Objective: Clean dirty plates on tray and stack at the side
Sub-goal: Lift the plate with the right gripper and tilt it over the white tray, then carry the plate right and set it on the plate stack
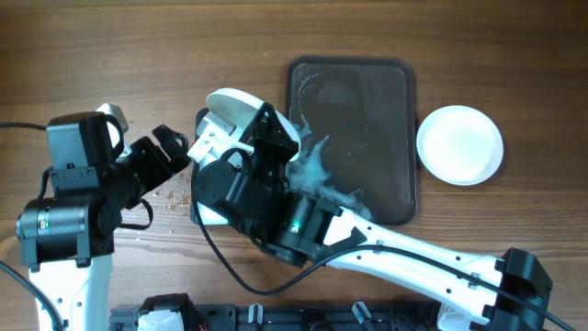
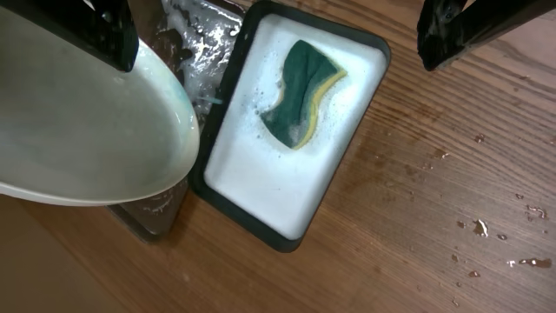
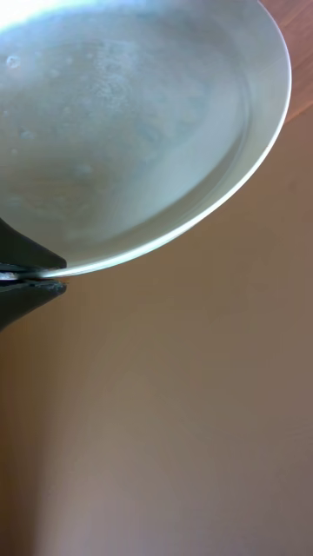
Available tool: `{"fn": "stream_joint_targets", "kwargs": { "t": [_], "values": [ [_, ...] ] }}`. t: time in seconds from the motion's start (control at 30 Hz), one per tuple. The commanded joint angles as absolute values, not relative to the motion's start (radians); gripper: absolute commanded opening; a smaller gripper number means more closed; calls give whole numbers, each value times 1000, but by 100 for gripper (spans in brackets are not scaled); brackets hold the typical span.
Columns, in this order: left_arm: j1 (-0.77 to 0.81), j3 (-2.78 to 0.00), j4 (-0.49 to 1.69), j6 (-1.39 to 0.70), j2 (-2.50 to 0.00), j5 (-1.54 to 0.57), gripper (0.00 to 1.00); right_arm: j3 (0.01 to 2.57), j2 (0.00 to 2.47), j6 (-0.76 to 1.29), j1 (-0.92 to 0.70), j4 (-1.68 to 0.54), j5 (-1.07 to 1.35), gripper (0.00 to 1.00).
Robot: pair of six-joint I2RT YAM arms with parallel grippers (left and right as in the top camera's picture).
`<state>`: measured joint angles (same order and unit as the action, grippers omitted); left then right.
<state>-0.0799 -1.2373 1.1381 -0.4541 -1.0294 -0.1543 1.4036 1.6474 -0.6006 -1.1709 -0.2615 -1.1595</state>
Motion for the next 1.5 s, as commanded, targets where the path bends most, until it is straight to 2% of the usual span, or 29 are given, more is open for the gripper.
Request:
{"fn": "stream_joint_targets", "kwargs": {
  "t": [0.0,0.1,0.27,0.3,0.33,0.37,0.4,0.47,0.5,0.53,0.57,0.6,0.63,0.67,0.73,0.77,0.83,0.9,0.97,1.0,1.07,1.13,1.2,1.37,1.47],
  "values": [
    [-86,-1246,1139,-450,-1030,-141,100,1432,1645,-588,-1176,-255,-1198,4],
    [-86,-1246,1139,-450,-1030,-141,100,1432,1645,-538,-1176,-255,-1198,4],
    [-86,-1246,1139,-450,-1030,-140,100,1432,1645,-579,-1175,-257,-1219,4],
    [-86,-1246,1139,-450,-1030,-141,100,1432,1645,-542,-1172,-251,-1243,4],
    [-86,-1246,1139,-450,-1030,-141,100,1432,1645,-408,-1172,-248,-1201,4],
    [-86,-1246,1139,-450,-1030,-141,100,1432,1645,-342,-1180,-287,-1076,4],
    [-86,-1246,1139,-450,-1030,-141,100,1432,1646,-437,-1187,-327,-1009,4],
    [-86,-1246,1139,-450,-1030,-141,100,1428,1648,-439,-1183,-331,-1143,4],
    [-86,-1246,1139,-450,-1030,-141,100,1428,1648,-310,-1177,-308,-1164,4],
    [-86,-1246,1139,-450,-1030,-141,100,1428,1648,-389,-1180,-337,-1029,4],
    [-86,-1246,1139,-450,-1030,-141,100,1427,1648,-537,-1181,-352,-1054,4],
    [-86,-1246,1139,-450,-1030,-141,100,1425,1650,-523,-1177,-328,-1151,4],
    [-86,-1246,1139,-450,-1030,-141,100,1425,1650,-426,-1176,-294,-1198,4],
    [-86,-1246,1139,-450,-1030,-141,100,1425,1650,-400,-1184,-303,-1149,4],
    [-86,-1246,1139,-450,-1030,-141,100,1425,1650,-517,-1201,-349,-1081,4],
    [-86,-1246,1139,-450,-1030,-141,100,1425,1654,-422,-1195,-350,-1179,4],
    [-86,-1246,1139,-450,-1030,-141,100,1425,1653,-180,-1150,-398,-1202,4],
    [-86,-1246,1139,-450,-1030,-141,100,1425,1653,45,-1060,-503,-1098,4],
    [-86,-1246,1139,-450,-1030,-141,100,1425,1656,215,-926,-607,-881,4],
    [-86,-1246,1139,-450,-1030,-141,100,1425,1656,249,-873,-633,-789,4],
    [-86,-1246,1139,-450,-1030,-141,100,1429,1642,272,-657,-700,-299,4],
    [-86,-1246,1139,-450,-1030,-141,100,1429,1624,273,-489,-728,29,4],
    [-86,-1246,1139,-450,-1030,-141,100,1429,1610,317,-325,-757,212,4],
    [-86,-1246,1139,-450,-1030,-141,100,1413,1614,475,76,-910,233,4],
    [-86,-1246,1139,-450,-1030,-141,100,1382,1614,518,231,-950,140,4]
  ]
}}
